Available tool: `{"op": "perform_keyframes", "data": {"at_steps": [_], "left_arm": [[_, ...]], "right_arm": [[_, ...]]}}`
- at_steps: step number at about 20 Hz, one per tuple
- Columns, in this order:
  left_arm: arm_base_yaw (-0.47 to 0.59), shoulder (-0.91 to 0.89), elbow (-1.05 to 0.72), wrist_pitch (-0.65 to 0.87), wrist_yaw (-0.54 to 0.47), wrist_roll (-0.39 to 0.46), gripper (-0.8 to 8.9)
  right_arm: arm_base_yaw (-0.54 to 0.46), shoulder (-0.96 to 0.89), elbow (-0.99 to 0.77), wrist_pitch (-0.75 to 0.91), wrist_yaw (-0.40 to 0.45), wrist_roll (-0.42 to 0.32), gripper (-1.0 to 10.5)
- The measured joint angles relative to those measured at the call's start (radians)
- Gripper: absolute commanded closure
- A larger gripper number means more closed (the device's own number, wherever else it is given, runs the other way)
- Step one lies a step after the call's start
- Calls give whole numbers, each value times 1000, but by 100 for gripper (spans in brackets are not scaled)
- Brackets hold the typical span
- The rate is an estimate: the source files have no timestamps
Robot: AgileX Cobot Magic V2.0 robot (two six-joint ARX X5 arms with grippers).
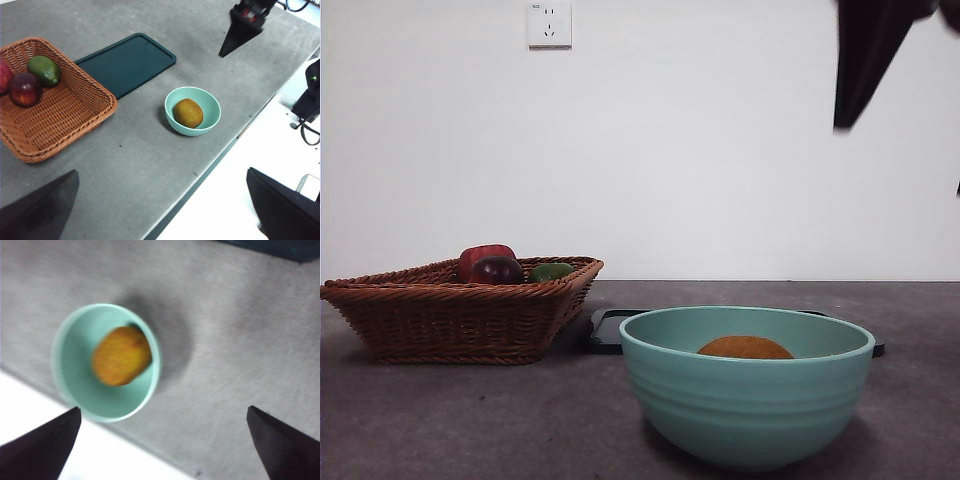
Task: Pick up the wifruite, put it on the bowl, pick up the plate, put it on desk
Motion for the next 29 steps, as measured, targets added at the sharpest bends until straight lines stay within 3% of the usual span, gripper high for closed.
{"op": "perform_keyframes", "data": {"at_steps": [3,8,12,23,26,29], "left_arm": [[0,0,0,0,0,0,220],[0,0,0,0,0,0,220],[0,0,0,0,0,0,220],[0,0,0,0,0,0,220],[0,0,0,0,0,0,220],[0,0,0,0,0,0,220]], "right_arm": [[40,89,0,13,53,0,306],[108,210,0,18,66,0,306],[153,289,0,30,146,0,306],[181,410,0,93,187,1,314],[185,427,0,128,187,11,463],[186,435,0,156,185,18,724]]}}
